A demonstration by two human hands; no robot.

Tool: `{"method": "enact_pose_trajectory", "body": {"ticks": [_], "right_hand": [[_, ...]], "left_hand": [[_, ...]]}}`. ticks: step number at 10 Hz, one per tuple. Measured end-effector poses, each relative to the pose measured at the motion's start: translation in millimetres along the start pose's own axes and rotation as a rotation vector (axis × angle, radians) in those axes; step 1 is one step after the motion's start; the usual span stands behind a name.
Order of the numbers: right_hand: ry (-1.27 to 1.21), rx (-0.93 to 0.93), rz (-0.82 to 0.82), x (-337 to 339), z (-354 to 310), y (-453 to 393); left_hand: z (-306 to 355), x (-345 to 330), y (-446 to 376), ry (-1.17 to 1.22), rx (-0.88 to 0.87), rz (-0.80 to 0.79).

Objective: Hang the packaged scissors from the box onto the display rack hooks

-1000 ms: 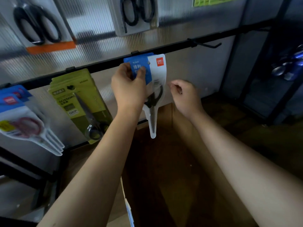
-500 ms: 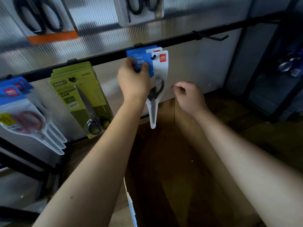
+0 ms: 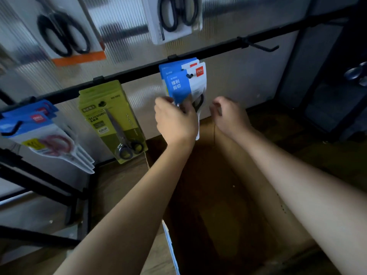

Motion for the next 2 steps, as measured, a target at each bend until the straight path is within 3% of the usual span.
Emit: {"method": "enact_pose_trajectory", "body": {"ticks": [2], "right_hand": [[0.001,-0.063,-0.051,80,-52,31]], "left_hand": [[55,32,42,-0.259,0.134,-0.367]]}}
Point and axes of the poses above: each hand's wrist, its own y-axis away from the middle knuckle, its own x-axis out of the back of the hand, z = x × y, the point moved 6 cm from there along -y, towards the middle knuckle, and after that the axes turned 9 degrees about -y, right-handed, at the moved point
